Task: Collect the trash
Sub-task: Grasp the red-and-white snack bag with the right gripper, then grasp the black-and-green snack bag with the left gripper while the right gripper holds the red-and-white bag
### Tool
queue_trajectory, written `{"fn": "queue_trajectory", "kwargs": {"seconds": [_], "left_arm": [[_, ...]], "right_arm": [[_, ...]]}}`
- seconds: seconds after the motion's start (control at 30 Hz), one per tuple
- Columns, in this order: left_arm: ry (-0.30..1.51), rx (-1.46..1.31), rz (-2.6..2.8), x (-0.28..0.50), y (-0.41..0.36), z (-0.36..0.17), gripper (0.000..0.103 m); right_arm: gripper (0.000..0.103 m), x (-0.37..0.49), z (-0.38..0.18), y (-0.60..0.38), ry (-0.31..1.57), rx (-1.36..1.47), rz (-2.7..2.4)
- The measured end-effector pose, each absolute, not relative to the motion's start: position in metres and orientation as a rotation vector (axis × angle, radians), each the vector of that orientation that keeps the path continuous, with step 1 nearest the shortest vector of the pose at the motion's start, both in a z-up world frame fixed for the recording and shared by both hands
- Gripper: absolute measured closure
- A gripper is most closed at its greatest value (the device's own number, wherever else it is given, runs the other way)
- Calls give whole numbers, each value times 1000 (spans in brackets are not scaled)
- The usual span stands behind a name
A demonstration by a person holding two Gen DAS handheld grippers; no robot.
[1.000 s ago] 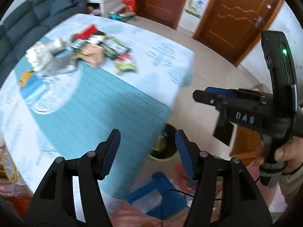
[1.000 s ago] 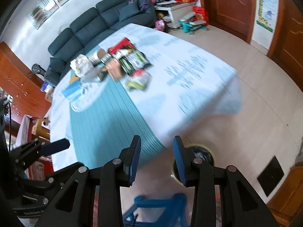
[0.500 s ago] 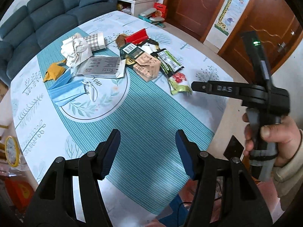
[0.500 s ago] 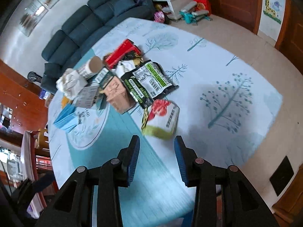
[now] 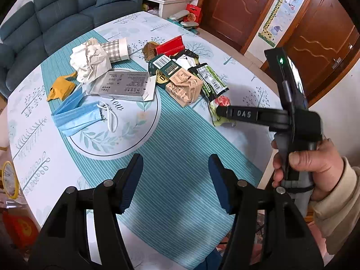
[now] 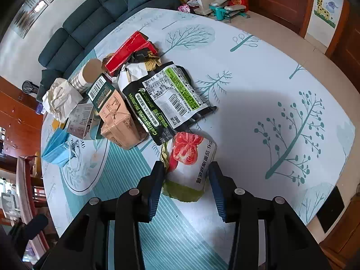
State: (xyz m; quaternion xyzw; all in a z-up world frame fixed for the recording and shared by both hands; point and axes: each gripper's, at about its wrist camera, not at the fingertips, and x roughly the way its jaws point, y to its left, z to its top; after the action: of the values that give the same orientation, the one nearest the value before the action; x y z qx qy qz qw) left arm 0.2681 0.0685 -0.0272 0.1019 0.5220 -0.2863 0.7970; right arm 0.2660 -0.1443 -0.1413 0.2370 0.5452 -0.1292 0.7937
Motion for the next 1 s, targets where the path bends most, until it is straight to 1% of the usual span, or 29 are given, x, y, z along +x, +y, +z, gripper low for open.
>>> {"fn": "queue_trajectory", "kwargs": {"seconds": [0.17,0.23,0.27,0.33,0.4,0.7,0.83,1.0], "left_arm": [[1110,218,-613,272,62,-24,46],[1113,213,-615,275,58,-23,46],[1113,211,-617,276,56,-22,46],[1113,200,-622,278,51,-20,46],[1116,184,-630,282,44,-16,46],[1165,80,-668,303,-15,-9,46],[1198,47,-665,313,-53,-21,46],[1241,23,-601,325,-96,-50,46]], "right_arm": [[58,268,-142,-141,1160,480,-273],[67,267,-142,-140,1161,468,-263],[68,266,-142,-140,1162,471,-253],[76,262,-140,-141,1162,480,-237],[80,257,-135,-142,1151,467,-218],[82,230,-96,-179,1023,506,-217],[82,219,-87,-200,973,527,-244],[82,204,-84,-225,939,561,-257]]}}
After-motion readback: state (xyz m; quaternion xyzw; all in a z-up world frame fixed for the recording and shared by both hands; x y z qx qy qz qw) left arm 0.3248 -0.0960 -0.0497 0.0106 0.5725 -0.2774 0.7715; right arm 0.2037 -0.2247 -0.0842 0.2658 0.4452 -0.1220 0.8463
